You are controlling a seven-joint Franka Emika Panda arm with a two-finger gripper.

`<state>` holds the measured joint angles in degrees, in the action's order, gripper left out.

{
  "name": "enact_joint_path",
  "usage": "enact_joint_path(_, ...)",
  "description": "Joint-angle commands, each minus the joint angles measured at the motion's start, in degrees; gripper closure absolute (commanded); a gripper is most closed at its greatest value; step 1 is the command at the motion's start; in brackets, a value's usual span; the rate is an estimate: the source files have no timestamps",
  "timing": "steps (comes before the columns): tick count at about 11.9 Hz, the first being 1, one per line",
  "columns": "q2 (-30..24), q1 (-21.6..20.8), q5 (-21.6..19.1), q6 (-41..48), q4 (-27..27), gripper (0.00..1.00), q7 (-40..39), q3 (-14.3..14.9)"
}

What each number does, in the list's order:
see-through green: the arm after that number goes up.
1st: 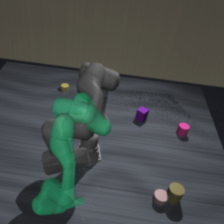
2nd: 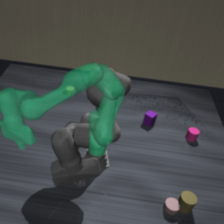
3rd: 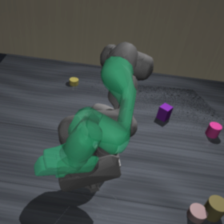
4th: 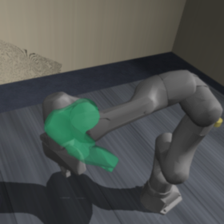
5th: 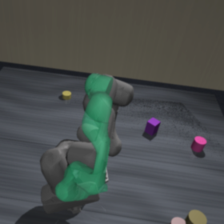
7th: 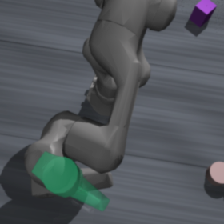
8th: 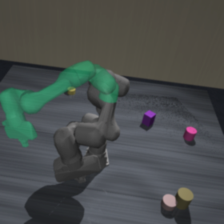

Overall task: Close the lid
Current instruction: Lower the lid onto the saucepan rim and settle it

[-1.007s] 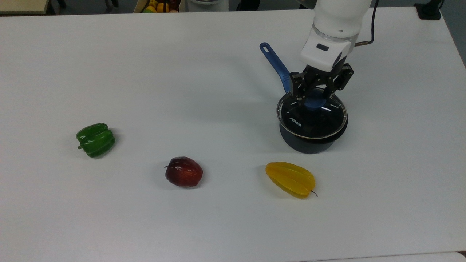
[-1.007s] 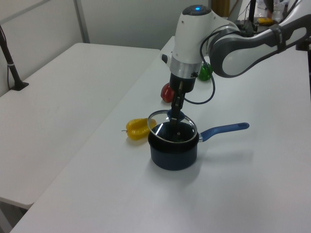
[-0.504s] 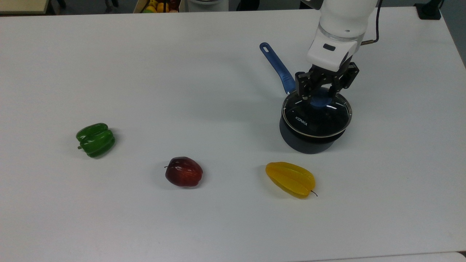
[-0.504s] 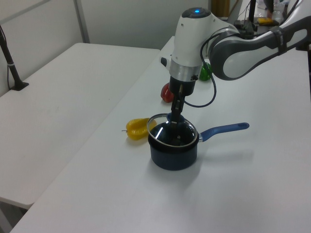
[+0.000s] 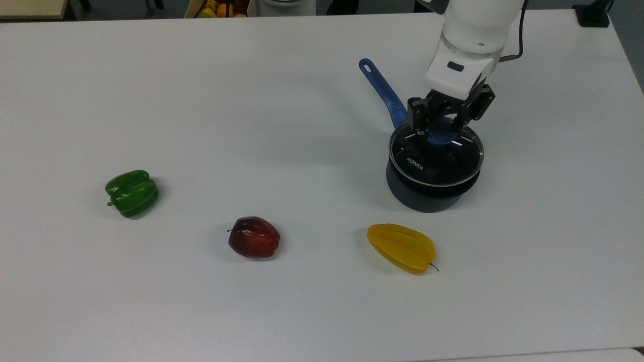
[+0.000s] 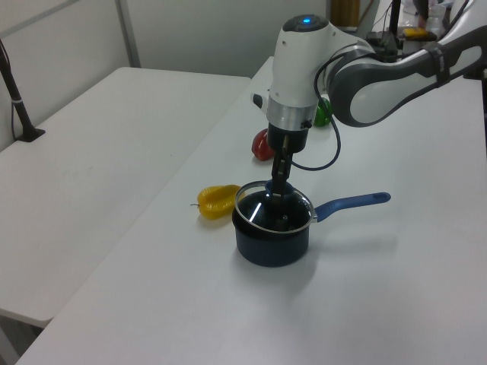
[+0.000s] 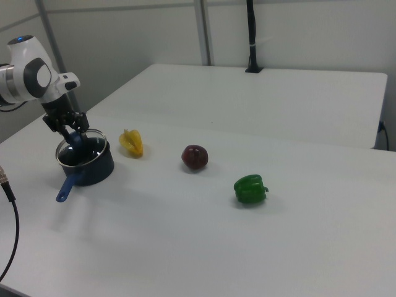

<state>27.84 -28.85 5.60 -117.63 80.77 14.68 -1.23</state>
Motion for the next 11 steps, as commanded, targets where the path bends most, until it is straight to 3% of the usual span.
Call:
enact_joint_path(1, 0.3, -0.4, -0.1, 1.9, -1.1, 0.64, -1.1, 0.2)
enact_joint_path(6, 1.1, -0.3, 0.1, 1.4, -1.0, 0.56, -1.1, 0.2)
enact_joint_path(9, 1.7, -0.3, 0.4, 1.3, -1.0, 0.33, -1.1, 0.2)
enact_joint_path(11, 2.0, -0.3, 0.6, 1.2, -1.1, 0.32, -1.2, 0.2)
